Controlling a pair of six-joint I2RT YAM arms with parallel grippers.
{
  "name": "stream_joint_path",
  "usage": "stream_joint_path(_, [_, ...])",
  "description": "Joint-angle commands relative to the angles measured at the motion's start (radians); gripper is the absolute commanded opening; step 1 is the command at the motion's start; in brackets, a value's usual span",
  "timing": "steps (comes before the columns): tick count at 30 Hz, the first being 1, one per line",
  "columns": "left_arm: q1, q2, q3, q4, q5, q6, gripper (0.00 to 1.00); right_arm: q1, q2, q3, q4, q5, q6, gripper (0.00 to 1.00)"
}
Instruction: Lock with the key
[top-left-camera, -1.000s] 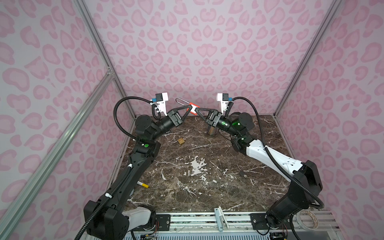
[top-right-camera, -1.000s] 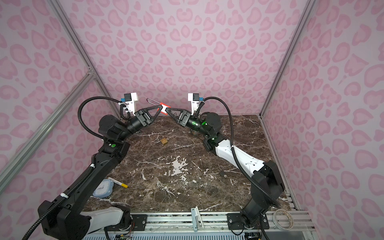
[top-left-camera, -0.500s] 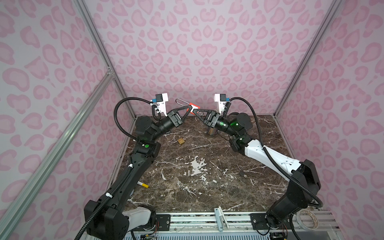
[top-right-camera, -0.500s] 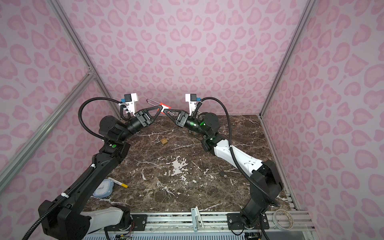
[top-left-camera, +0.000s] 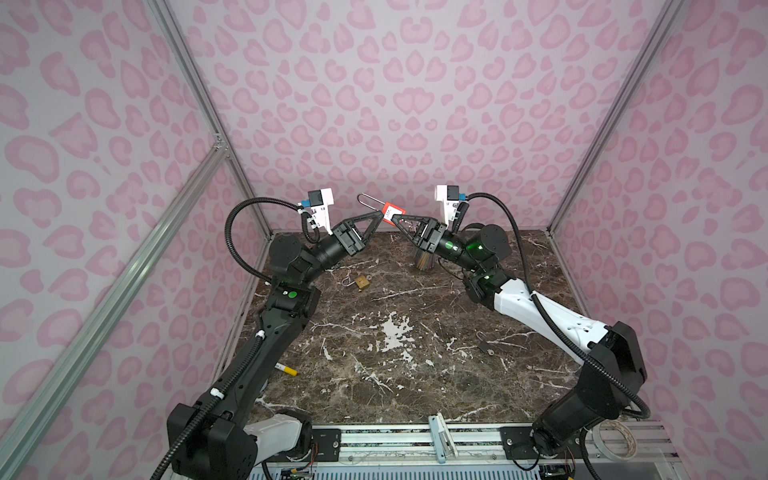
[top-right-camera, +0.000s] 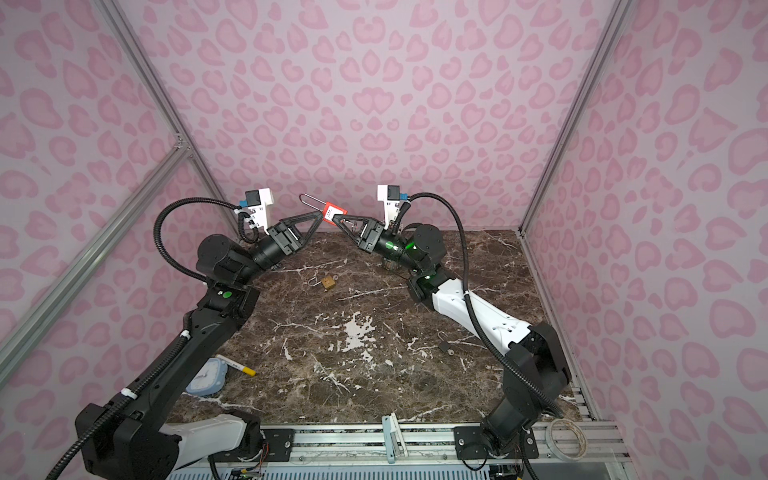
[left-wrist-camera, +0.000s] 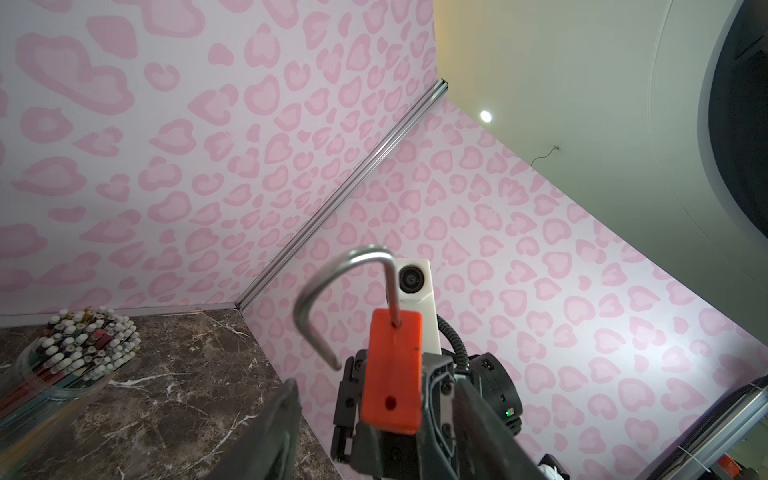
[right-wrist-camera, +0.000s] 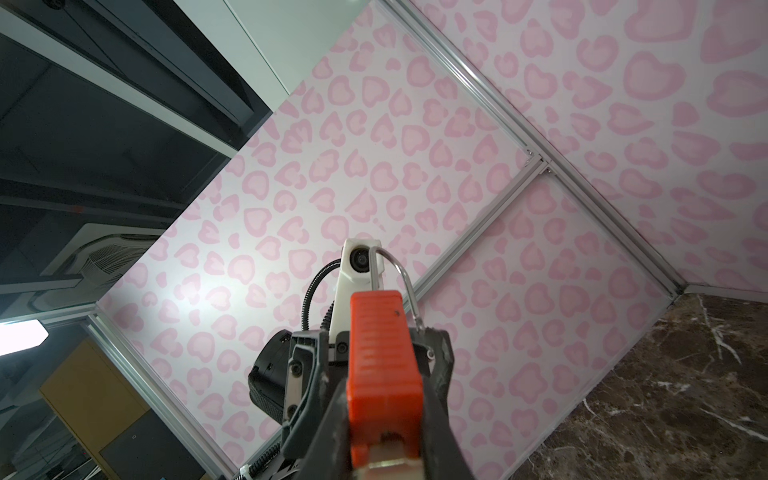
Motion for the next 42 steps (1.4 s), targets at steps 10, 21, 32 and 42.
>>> stream_joint_path(10, [0.051, -0.042, -0.012, 0.045, -0.01, -0.027, 0.61, -0.012, -0.033, -0.055, 0.046, -0.025, -0.005, 0.15])
stream_joint_path(21, [0.058, -0.035, 0.0, 0.06, -0.029, -0.049, 0.61, -0.006, -0.051, -0.08, 0.064, -0.044, 0.007, 0.14])
stream_joint_path(32, [0.058, -0.039, -0.001, 0.059, -0.026, -0.056, 0.37, -0.001, -0.051, -0.092, 0.052, -0.042, -0.007, 0.13])
stream_joint_path(42, [0.06, -0.03, -0.008, 0.067, -0.017, -0.062, 0.22, -0.006, -0.055, -0.09, 0.049, -0.053, -0.004, 0.13])
